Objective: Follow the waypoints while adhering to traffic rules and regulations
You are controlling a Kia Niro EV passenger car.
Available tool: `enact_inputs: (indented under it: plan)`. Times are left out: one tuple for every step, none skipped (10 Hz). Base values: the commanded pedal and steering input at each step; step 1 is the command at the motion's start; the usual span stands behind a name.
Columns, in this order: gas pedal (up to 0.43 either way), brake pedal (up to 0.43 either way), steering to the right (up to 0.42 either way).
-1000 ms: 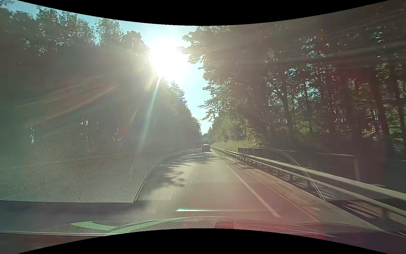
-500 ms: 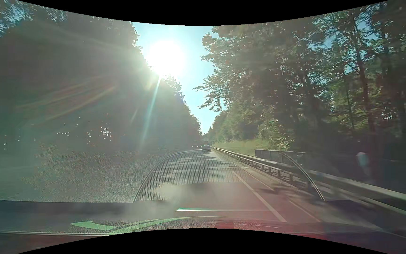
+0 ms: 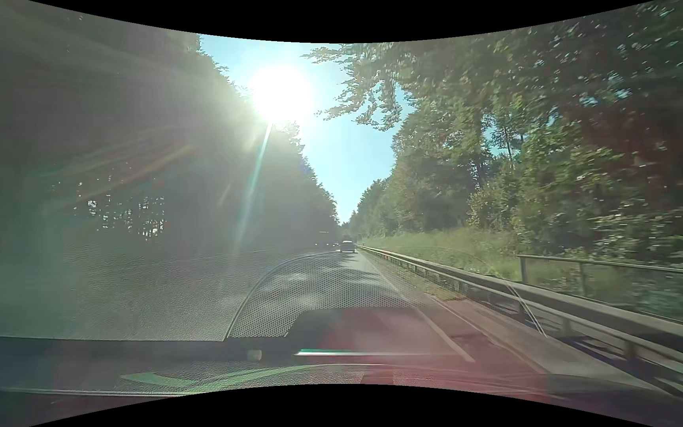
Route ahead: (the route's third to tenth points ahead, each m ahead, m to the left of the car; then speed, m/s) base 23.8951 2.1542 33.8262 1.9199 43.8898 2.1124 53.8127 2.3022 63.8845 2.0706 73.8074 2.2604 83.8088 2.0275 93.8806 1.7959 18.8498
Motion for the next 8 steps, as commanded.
enact_inputs:
  plan:
    - [0.268, 0.0, 0.0]
    - [0.268, 0.0, -0.001]
    - [0.268, 0.0, -0.001]
    - [0.268, 0.0, -0.001]
    - [0.268, 0.0, -0.001]
    - [0.28, 0.0, -0.001]
    - [0.28, 0.0, -0.001]
    - [0.28, 0.0, -0.001]
